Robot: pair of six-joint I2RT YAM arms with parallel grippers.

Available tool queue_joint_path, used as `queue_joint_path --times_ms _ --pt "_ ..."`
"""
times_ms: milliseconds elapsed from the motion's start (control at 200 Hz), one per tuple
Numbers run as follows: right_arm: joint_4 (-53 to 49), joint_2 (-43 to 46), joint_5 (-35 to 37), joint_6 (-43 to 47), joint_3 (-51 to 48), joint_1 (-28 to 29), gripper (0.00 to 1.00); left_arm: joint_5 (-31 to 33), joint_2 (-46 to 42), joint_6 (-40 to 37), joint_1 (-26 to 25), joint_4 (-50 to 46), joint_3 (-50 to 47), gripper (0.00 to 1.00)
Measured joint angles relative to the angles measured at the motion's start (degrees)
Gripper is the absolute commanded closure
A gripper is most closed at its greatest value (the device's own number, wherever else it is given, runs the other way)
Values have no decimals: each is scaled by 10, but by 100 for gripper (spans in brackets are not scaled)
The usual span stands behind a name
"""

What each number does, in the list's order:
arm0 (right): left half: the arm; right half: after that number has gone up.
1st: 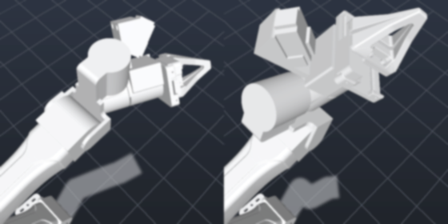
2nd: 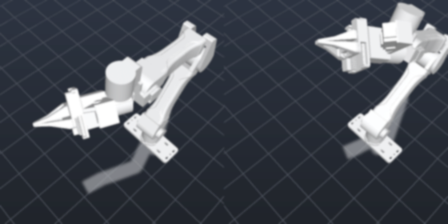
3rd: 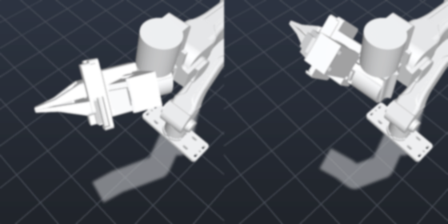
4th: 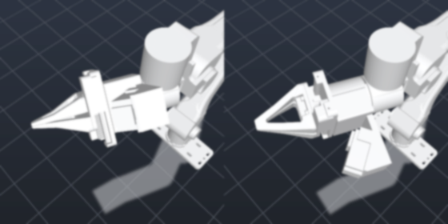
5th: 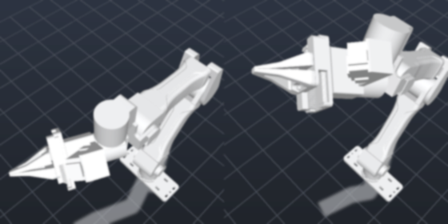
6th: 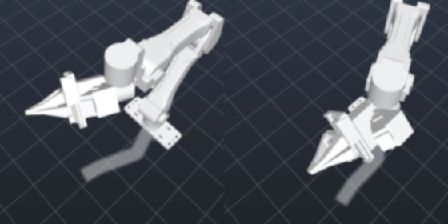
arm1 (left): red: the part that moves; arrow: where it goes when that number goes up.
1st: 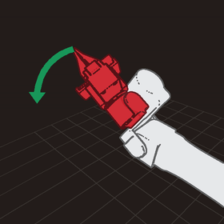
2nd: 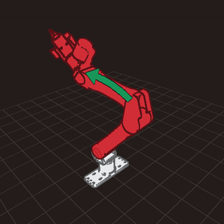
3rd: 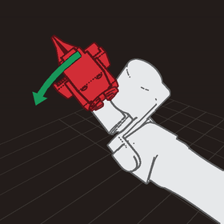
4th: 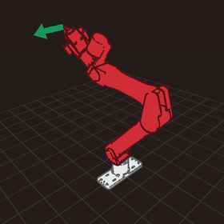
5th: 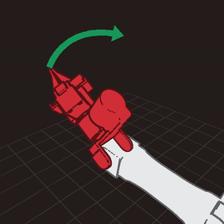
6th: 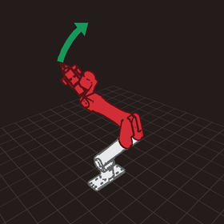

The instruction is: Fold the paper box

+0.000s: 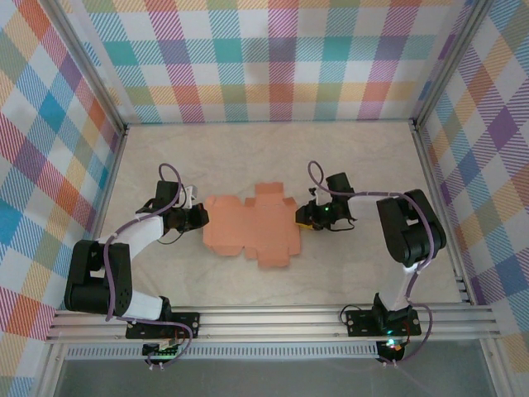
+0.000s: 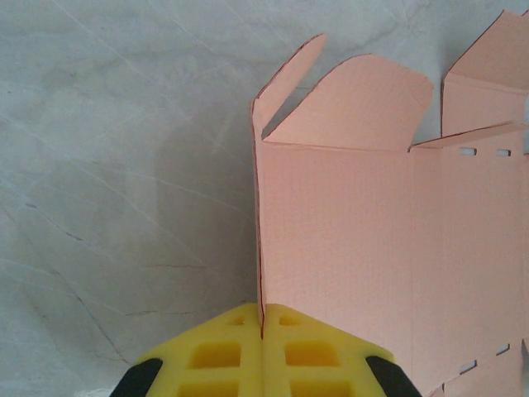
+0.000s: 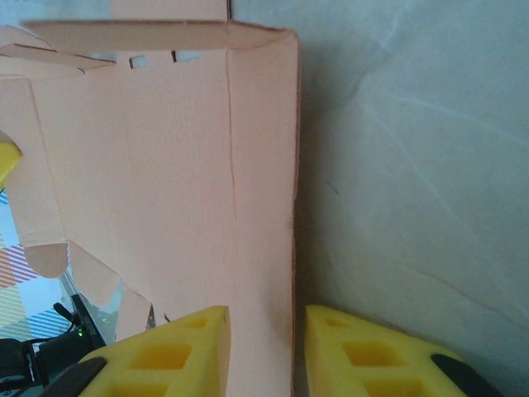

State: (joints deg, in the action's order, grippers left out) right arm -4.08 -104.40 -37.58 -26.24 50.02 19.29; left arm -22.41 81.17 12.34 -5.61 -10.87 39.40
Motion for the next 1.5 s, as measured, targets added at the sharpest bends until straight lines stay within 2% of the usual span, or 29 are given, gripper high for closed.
queue_joint_path --times_ms 350,395,470,535,565,645,695,790,1040,1105,1320,1500 --pt "-28 13 24 -14 2 18 99 -6 0 0 -1 1 0 100" --pt "-47 16 37 -7 13 19 100 -8 0 1 -3 5 -1 91" --pt "-82 16 62 3 35 21 100 -11 -2 2 -5 18 -6 64" --pt "-116 16 88 18 57 21 100 -10 -9 9 -6 27 -14 61" --pt "-133 16 100 26 68 21 100 -10 -14 12 -6 31 -18 52" --pt "-181 16 131 52 101 21 100 -7 -31 19 -7 35 -23 50" --pt "-215 16 151 73 125 21 100 -3 -47 19 -7 36 -23 35" --pt "-273 12 193 114 173 21 100 7 -79 19 -7 40 -23 24" --pt "-394 10 328 204 276 21 100 20 -91 17 -7 63 -24 9" --pt "-415 10 366 229 297 26 100 19 -80 19 -7 72 -24 1" --pt "-434 10 496 322 314 60 100 20 -51 44 -7 100 -22 0" --pt "-401 20 567 393 305 102 100 20 -28 68 -7 123 -17 0"
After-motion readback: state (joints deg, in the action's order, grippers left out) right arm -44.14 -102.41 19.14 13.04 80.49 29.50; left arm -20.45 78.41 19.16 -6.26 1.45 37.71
